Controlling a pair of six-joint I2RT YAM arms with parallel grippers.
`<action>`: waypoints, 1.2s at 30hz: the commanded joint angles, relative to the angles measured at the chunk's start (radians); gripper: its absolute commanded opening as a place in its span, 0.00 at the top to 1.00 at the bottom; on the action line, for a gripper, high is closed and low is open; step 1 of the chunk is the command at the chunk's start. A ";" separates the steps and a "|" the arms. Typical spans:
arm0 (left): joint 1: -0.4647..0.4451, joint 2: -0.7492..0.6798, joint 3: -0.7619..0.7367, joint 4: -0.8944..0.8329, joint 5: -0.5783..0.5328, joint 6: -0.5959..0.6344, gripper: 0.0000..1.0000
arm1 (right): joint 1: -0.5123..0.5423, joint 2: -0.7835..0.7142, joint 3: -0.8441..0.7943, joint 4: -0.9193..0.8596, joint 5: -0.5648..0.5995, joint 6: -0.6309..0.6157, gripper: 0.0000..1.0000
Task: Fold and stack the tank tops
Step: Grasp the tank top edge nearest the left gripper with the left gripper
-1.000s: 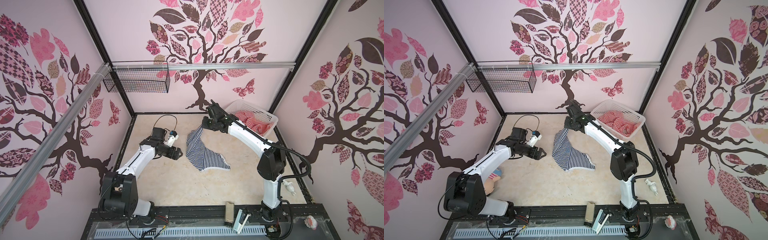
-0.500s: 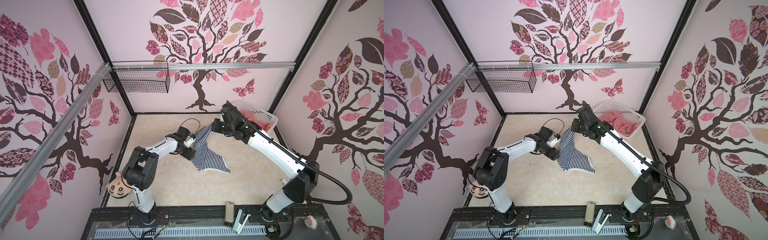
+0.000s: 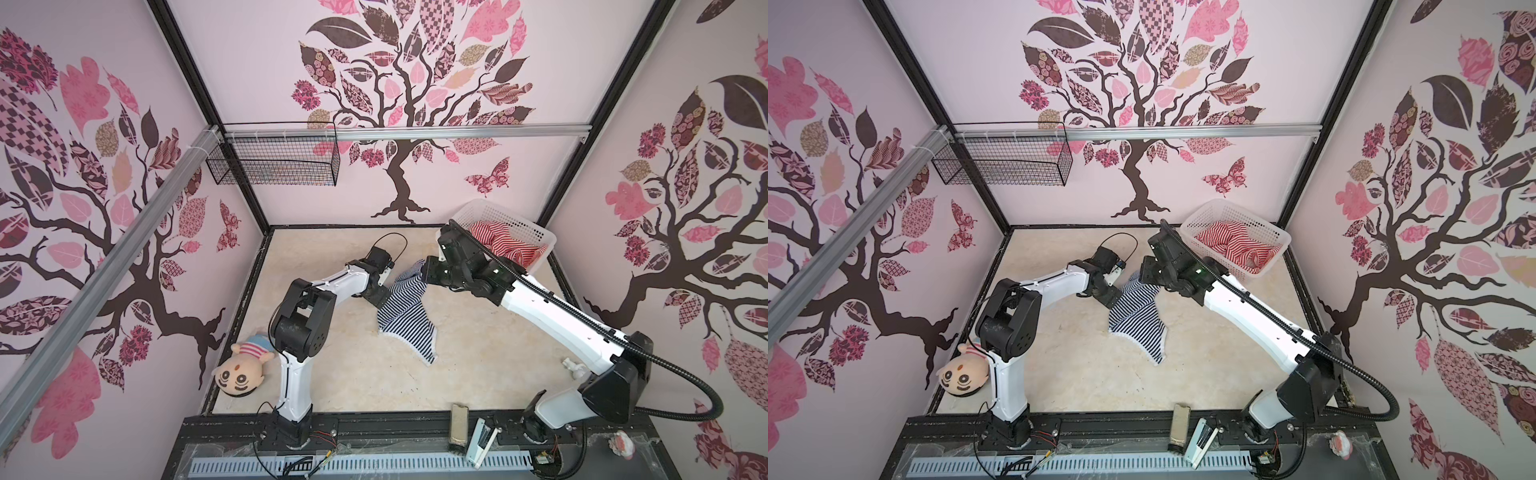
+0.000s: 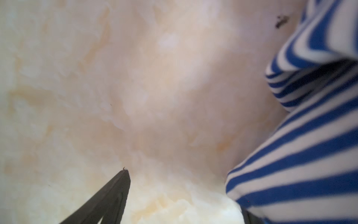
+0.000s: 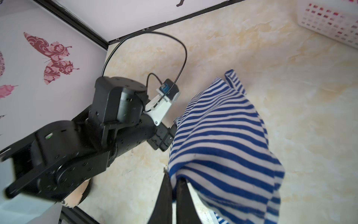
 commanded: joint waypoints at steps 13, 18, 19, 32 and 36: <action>0.176 -0.169 0.019 0.064 0.140 0.004 0.09 | -0.104 0.193 0.098 0.066 -0.074 0.034 1.00; 0.148 -0.354 -0.152 0.078 0.289 0.001 0.09 | -0.194 0.357 0.236 0.098 -0.144 0.024 1.00; 0.122 -0.370 -0.177 0.086 0.288 0.017 0.09 | -0.209 0.391 0.273 0.092 -0.143 0.026 1.00; -0.078 -0.171 -0.106 0.155 0.159 0.094 0.09 | -0.304 0.589 0.514 -0.042 -0.043 -0.014 0.99; -0.127 -0.128 -0.070 0.151 0.151 0.108 0.09 | -0.315 0.597 0.497 -0.047 -0.070 -0.030 0.98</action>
